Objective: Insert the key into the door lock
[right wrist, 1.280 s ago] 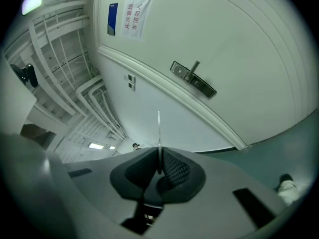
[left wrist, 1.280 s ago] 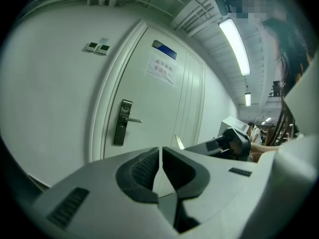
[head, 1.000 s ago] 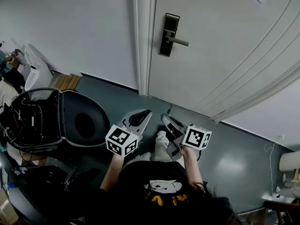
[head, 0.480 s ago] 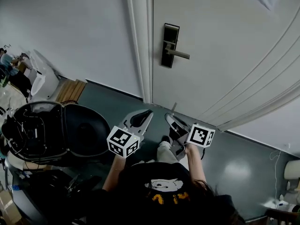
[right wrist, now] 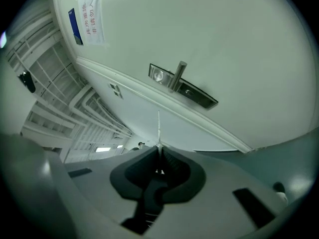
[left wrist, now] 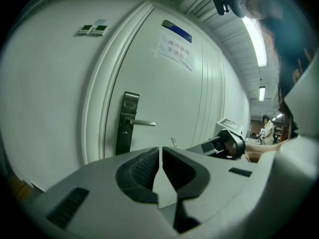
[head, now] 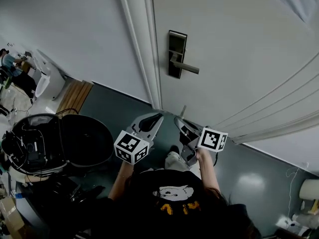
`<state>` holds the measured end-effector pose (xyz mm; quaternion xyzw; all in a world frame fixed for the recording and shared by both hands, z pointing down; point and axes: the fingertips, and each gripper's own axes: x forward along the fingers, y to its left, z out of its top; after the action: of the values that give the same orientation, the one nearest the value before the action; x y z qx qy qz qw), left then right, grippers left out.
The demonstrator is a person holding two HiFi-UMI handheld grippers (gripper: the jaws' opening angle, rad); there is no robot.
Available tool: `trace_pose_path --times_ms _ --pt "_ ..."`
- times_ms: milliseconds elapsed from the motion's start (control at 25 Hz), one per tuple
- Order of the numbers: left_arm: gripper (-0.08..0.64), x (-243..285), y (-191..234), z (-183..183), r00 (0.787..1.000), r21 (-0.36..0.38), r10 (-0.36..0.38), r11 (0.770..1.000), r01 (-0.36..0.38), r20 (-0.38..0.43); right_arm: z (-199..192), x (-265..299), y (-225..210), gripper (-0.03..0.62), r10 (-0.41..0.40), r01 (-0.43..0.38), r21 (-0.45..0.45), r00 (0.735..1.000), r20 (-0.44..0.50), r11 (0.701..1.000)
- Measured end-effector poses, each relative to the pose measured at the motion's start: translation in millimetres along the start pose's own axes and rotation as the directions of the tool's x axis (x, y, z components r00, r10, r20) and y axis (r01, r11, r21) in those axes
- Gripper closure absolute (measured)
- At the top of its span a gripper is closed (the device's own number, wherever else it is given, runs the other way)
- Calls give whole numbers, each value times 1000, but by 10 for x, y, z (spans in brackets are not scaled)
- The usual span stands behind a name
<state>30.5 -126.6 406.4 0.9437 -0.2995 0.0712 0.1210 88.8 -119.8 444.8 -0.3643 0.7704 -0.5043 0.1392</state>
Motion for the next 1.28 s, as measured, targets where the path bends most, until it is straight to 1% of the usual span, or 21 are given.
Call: trace_pose_path --times_ms 280,560,760,920,1080,1280 --pt "535 342 39 68 999 25 33 999 -33 -14 298 123 -241 568 45 -45 20 998 -36 999" --pt "535 584 92 107 997 48 77 996 -76 -20 474 255 -439 568 96 -93 44 992 -80 995" --pt "535 626 120 51 995 43 94 995 -93 -34 507 393 -542 568 120 -113 71 988 -96 991" --pt "535 659 161 21 994 35 103 994 -102 -48 570 516 -622 568 143 -132 114 985 -93 985" --pt "535 694 172 -51 994 28 100 995 -99 -43 606 608 -796 568 156 -142 159 985 -80 977" --pt "535 717 278 -53 998 39 56 998 -55 -33 720 816 -894 568 169 -162 150 985 -38 975"
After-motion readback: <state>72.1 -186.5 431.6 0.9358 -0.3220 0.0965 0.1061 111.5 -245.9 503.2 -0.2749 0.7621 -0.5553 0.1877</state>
